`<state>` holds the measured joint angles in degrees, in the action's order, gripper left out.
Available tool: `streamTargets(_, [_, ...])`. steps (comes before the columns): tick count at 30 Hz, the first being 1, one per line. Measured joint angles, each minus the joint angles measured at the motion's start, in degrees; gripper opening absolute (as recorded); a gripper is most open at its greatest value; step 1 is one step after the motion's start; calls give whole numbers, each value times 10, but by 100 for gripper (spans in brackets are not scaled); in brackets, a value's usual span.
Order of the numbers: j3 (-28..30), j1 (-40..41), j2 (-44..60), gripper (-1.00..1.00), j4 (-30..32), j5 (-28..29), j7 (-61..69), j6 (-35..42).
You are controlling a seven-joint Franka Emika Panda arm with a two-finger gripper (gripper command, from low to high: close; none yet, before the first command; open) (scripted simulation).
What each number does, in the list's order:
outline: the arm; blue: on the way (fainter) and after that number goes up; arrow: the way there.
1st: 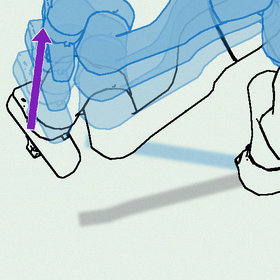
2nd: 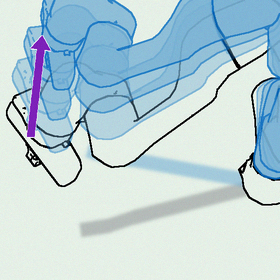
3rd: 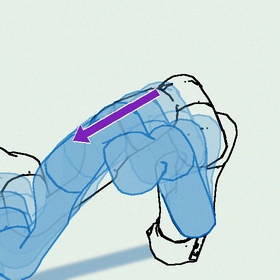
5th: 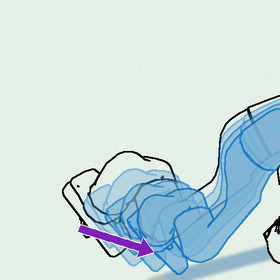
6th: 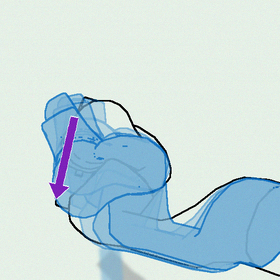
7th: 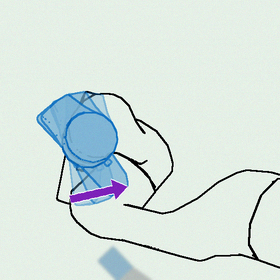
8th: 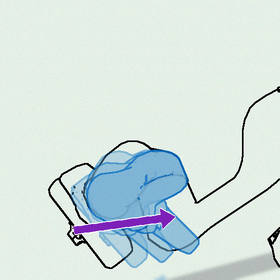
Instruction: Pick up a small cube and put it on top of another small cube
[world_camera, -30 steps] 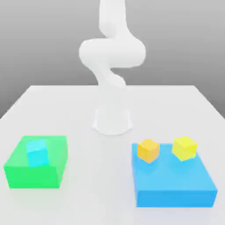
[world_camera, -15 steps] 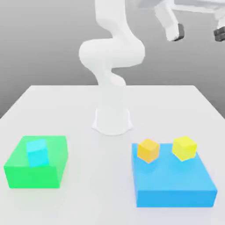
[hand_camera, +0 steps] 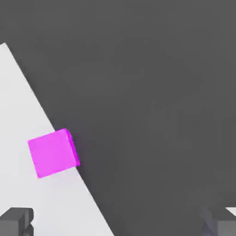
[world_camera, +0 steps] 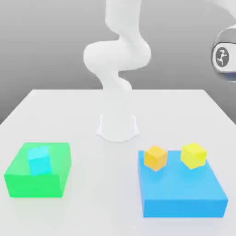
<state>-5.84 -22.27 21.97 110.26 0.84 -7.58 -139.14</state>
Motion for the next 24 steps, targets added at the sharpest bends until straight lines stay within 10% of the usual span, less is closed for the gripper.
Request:
streamTargets(9, [-2,-48,186,0,-55,59,35,-59])
streamTargets(10, [0,-49,197,-100,-58,61,34,-66])
streamTargets(24, [31,-4,62,-100,11,30,21,-4])
